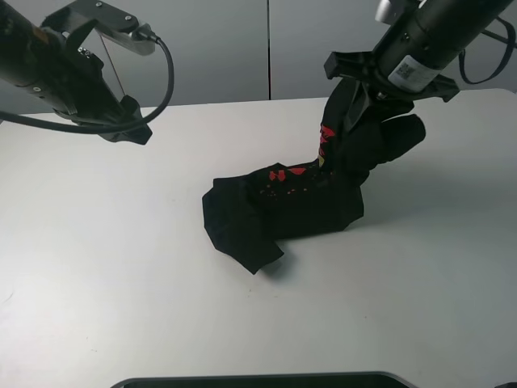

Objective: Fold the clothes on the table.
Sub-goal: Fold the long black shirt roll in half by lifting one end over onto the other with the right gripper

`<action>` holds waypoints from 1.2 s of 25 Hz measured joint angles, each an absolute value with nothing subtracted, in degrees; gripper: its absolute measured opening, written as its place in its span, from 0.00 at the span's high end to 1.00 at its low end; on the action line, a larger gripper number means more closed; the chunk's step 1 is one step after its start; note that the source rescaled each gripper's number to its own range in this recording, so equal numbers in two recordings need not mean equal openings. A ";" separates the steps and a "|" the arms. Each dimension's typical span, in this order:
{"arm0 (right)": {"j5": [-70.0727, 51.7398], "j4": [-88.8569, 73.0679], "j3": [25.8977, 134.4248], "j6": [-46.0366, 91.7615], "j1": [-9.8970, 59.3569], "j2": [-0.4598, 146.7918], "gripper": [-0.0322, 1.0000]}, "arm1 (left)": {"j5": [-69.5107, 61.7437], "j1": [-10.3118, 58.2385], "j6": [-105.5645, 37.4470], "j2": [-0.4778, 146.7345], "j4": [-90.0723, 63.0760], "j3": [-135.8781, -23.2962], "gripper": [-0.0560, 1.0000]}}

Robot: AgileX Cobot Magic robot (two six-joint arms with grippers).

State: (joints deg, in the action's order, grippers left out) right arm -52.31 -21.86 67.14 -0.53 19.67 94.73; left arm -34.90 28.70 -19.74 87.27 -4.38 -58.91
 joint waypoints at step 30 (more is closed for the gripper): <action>-46.64 -68.26 67.14 32.15 34.65 114.50 0.08 | -33.72 28.70 -19.64 74.97 -4.38 -58.91 0.01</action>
